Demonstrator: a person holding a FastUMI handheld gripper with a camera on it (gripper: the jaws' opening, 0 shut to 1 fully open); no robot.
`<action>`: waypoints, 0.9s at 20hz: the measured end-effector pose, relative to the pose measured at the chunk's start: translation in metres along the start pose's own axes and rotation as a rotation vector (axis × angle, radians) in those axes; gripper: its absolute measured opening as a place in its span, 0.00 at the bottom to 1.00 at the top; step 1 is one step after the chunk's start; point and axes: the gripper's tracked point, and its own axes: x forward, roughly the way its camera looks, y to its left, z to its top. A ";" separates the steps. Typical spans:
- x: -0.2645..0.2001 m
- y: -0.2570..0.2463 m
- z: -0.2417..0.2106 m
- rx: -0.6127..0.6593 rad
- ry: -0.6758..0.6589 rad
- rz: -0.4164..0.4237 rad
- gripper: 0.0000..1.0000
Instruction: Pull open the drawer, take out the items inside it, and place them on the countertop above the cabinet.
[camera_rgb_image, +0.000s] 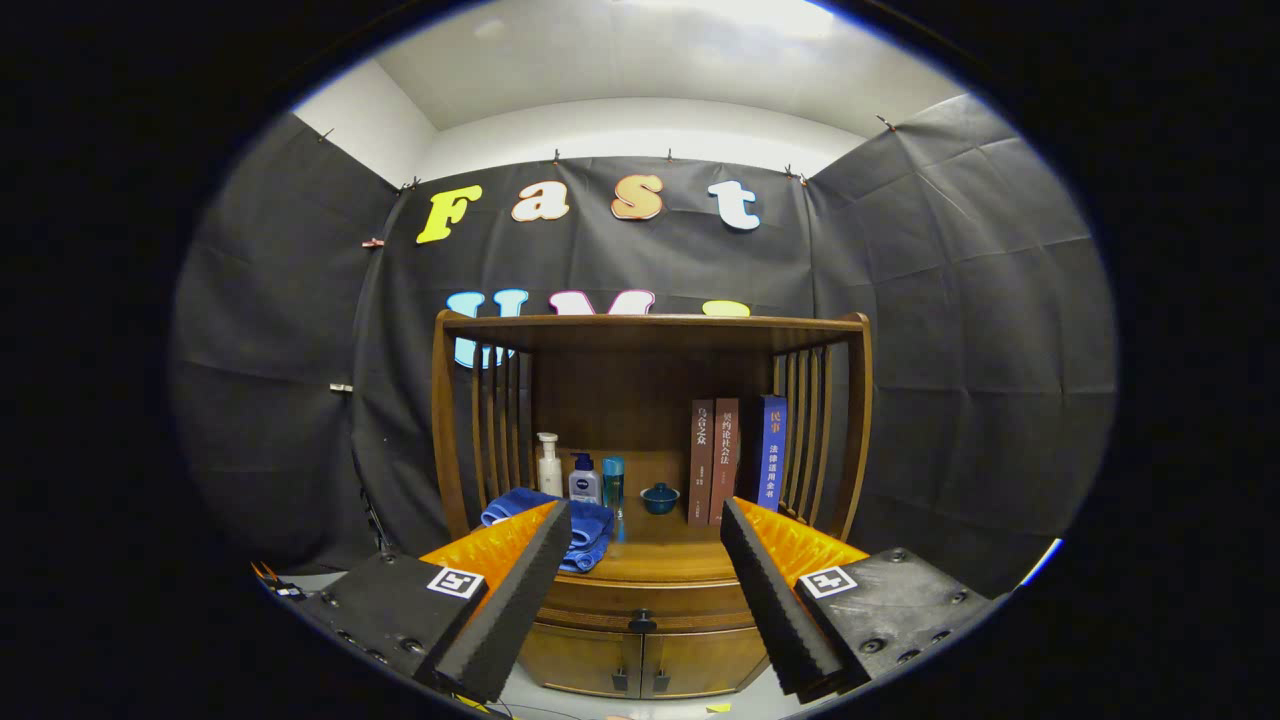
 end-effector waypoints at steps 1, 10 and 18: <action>0.000 -0.001 -0.002 0.002 0.004 -0.003 0.99; 0.021 0.008 -0.035 0.019 0.061 0.014 0.99; 0.060 0.016 -0.101 0.015 0.110 0.030 0.99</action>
